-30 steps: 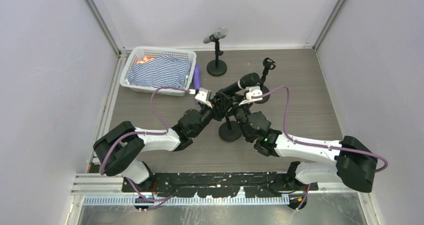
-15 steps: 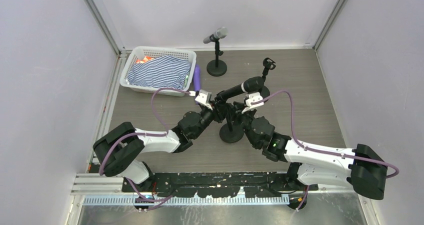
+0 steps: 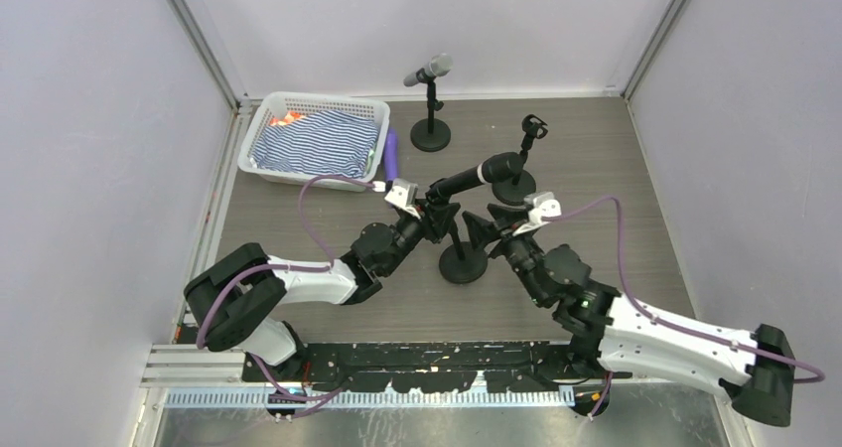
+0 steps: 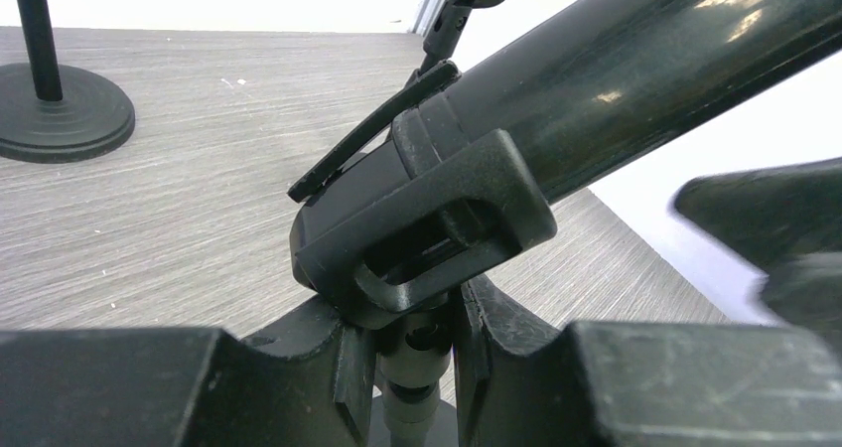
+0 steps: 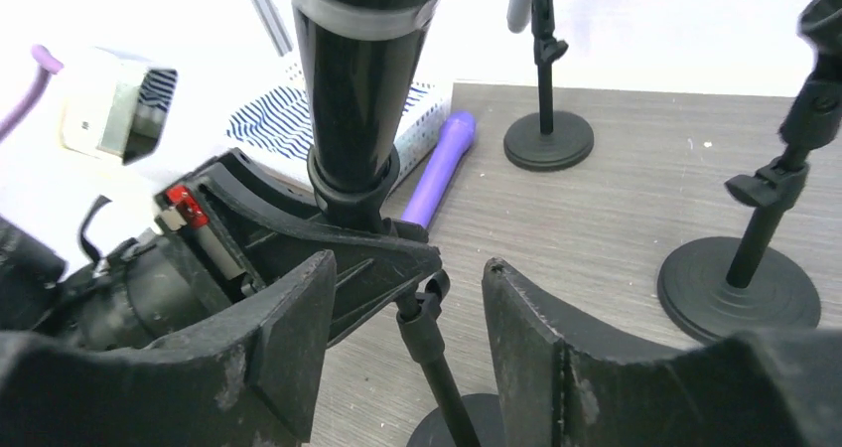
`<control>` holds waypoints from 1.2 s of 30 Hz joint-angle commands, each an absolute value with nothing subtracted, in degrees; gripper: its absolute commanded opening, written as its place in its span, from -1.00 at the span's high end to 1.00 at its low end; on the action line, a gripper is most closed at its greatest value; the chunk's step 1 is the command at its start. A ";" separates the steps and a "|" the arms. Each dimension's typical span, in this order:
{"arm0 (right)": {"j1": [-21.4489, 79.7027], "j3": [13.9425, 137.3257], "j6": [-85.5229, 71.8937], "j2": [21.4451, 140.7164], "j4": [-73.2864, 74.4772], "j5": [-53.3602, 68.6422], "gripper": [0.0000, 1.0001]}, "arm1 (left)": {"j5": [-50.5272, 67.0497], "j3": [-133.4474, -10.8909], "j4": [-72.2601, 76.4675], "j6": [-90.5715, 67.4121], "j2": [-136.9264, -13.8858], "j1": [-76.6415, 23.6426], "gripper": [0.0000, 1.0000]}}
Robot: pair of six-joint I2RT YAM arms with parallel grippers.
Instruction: Attach the microphones to the stand
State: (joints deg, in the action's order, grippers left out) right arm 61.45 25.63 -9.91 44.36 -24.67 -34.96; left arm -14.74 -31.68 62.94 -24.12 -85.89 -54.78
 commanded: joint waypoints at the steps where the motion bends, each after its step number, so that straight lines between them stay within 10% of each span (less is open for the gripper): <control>1: 61.70 27.99 -8.16 34.88 -14.77 -32.24 -0.26 | -14.79 -32.16 71.15 -24.41 -82.49 -55.02 1.00; 10: 61.69 46.92 -9.59 23.48 16.81 -30.05 -0.63 | -11.88 -32.70 69.92 -22.99 -83.03 -54.98 0.99; 20: 61.77 81.42 -21.97 39.56 52.41 -37.88 -0.75 | -6.69 -34.11 69.37 -22.59 -84.59 -55.02 1.00; 36: 56.32 98.16 -25.29 59.77 61.49 -27.45 -0.76 | -1.91 -33.34 67.44 -21.47 -84.45 -55.07 0.99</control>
State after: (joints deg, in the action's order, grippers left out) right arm 59.99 95.48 -24.40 59.33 59.33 -32.25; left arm -4.34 -31.70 63.18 -20.18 -85.17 -54.74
